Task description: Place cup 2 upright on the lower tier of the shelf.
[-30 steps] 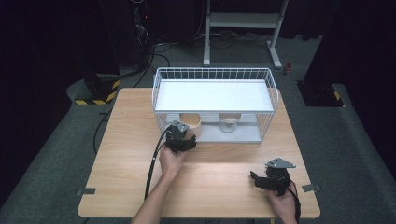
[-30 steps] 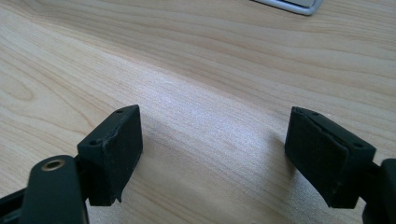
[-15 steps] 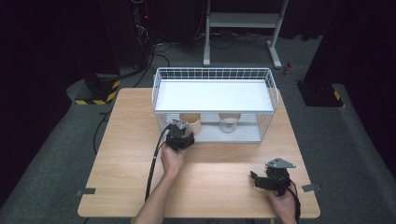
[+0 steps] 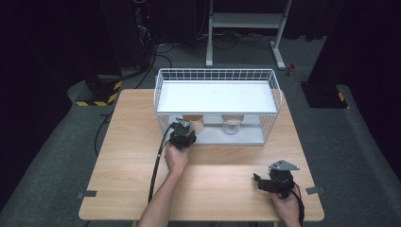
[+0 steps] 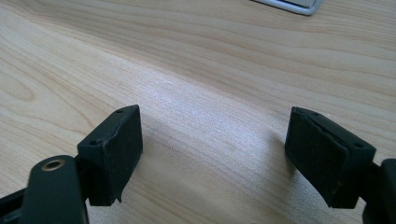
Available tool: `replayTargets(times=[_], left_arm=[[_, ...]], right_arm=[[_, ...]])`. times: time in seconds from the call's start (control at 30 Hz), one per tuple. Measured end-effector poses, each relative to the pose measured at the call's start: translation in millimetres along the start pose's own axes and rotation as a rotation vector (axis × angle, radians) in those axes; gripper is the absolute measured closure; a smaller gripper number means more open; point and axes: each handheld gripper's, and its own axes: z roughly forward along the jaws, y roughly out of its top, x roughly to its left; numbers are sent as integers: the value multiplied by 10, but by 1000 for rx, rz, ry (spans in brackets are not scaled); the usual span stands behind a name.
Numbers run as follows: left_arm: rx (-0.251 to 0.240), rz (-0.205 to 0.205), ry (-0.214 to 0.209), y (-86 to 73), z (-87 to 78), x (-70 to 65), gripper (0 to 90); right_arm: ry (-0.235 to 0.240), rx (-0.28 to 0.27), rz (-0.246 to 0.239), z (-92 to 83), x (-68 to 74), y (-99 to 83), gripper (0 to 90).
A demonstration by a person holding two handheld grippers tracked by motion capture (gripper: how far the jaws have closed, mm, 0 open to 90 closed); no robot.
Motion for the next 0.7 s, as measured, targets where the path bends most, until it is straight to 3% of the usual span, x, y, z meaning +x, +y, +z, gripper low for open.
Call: replayTargets(times=[0.2, 0.27, 0.3, 0.47, 0.5, 0.53, 0.6, 0.63, 0.7], left_arm=[[9, 14, 21, 39, 12, 1, 658], [3, -3, 6, 56, 23, -22, 677], [3, 33, 7, 70, 29, 1, 681], [-1, 16, -3, 60, 19, -6, 684], [-7, -7, -16, 50, 9, -22, 670], [-12, 19, -24, 50, -2, -5, 626], [-3, 31, -35, 41, -36, 5, 513], [-3, 21, -58, 28, -59, -12, 483], [-7, 41, -45, 19, -94, -12, 462]], right_arm=[[0, 0, -1, 0, 0, 0, 190], [0, 0, 0, 0, 0, 0, 190], [0, 0, 0, 0, 0, 0, 190], [0, 0, 0, 0, 0, 0, 190], [0, 0, 0, 0, 0, 0, 190], [0, 0, 0, 0, 0, 0, 190], [0, 0, 0, 0, 0, 0, 190], [0, 0, 0, 0, 0, 0, 190], [0, 0, 0, 0, 0, 0, 190]])
